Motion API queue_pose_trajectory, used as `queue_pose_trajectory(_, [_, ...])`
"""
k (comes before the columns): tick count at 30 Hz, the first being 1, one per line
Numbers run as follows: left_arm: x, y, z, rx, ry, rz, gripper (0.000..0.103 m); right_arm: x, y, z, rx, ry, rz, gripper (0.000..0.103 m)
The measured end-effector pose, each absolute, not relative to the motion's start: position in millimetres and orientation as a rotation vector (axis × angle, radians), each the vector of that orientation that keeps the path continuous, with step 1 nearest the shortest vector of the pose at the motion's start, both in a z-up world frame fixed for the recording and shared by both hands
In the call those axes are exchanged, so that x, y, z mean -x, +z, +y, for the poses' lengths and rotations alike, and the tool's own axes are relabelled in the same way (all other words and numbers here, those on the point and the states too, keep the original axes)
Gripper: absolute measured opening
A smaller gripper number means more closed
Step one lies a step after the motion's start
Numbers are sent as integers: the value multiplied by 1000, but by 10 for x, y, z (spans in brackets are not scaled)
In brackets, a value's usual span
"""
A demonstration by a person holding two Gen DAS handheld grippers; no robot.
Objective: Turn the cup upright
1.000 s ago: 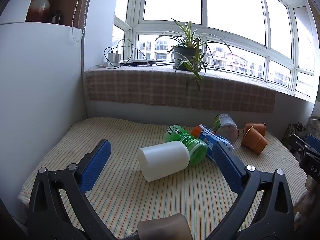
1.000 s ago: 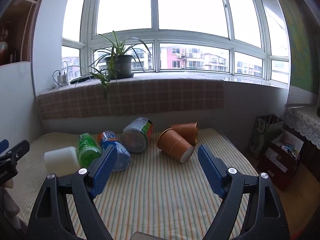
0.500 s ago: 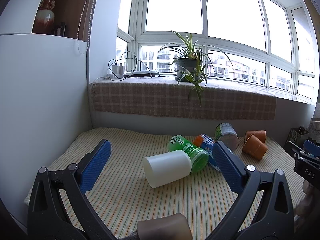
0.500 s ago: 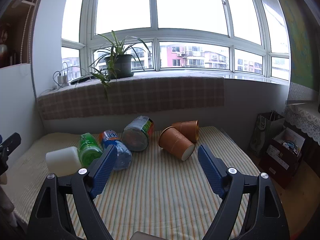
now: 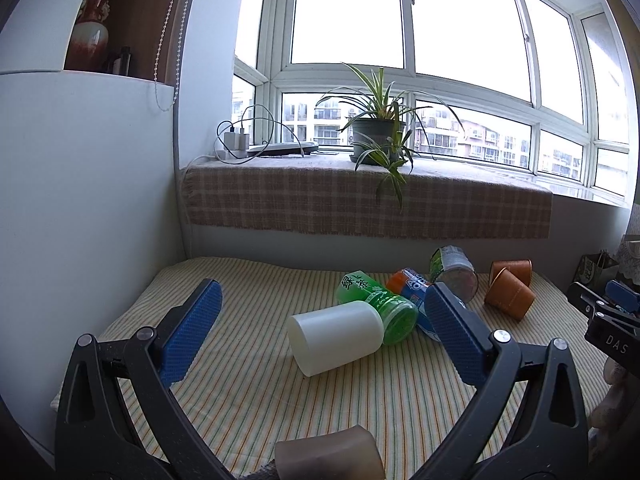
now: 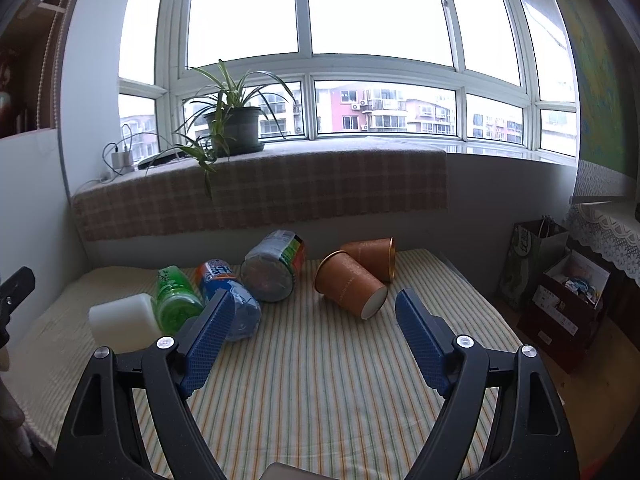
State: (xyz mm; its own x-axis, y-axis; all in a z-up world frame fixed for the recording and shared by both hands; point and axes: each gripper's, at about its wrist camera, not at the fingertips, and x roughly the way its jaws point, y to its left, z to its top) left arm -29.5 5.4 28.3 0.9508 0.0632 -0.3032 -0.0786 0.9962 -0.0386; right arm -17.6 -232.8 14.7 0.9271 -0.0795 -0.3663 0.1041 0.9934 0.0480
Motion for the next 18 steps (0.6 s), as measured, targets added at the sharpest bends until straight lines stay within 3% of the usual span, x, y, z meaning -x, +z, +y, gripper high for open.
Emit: queue_pose_trajectory(18, [261,232,36,44,68,317,103,136,98,-2359,-88,-100,394,83])
